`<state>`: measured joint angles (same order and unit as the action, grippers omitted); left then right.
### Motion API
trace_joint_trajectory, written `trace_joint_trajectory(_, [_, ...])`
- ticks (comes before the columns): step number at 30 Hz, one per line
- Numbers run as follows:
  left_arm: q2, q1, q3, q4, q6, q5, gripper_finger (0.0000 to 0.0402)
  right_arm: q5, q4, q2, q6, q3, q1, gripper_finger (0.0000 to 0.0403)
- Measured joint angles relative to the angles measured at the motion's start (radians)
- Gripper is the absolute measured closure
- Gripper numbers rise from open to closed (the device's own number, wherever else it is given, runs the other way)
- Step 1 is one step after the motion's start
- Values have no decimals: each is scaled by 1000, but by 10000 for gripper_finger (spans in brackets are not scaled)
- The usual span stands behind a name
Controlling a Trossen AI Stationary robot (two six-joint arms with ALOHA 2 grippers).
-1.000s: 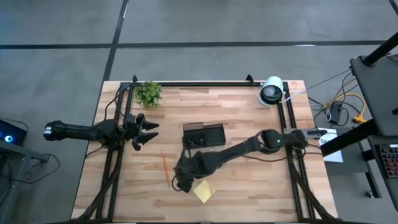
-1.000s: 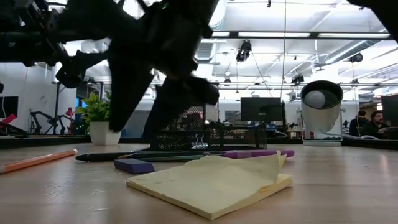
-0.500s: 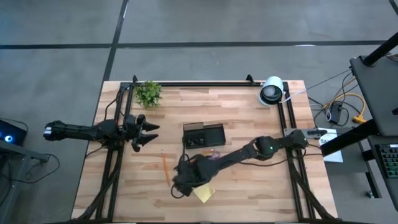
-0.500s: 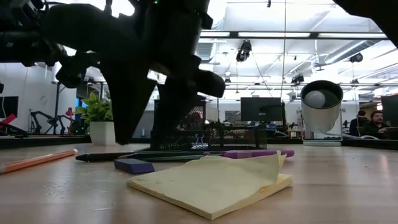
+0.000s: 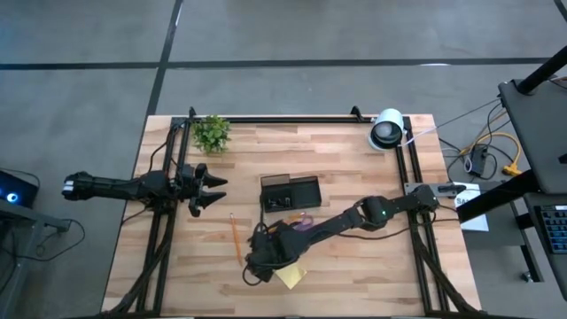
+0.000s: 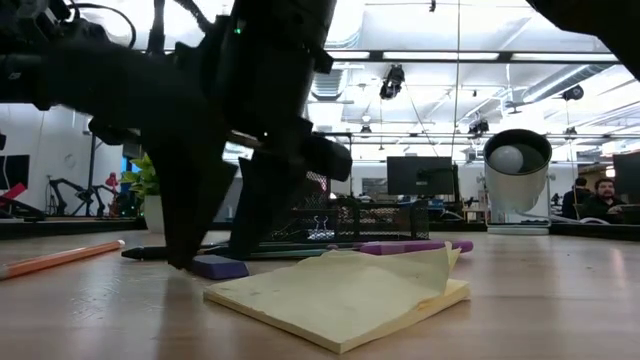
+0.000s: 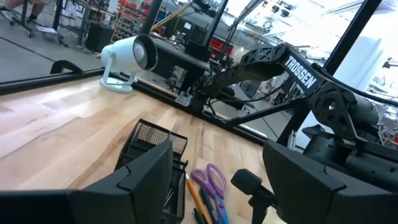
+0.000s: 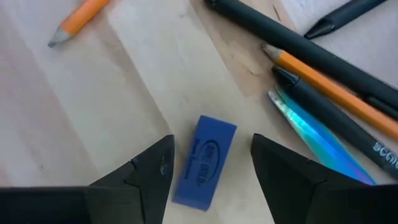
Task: Pick and place office supplies into organizer
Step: Put the blue eraser into the black desk organizer
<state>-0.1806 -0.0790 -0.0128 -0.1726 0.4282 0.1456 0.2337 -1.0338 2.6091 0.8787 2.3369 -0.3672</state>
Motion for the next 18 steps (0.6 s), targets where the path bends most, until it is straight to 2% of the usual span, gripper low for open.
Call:
trace_joint_trajectory(6, [0, 0, 0, 0, 0, 0, 166, -1, -8, 0, -27, -6, -8, 208])
trace_joint_trajectory(18, [0, 0, 1, 1, 0, 0, 166, -11, -17, 0, -74, -16, -35, 320])
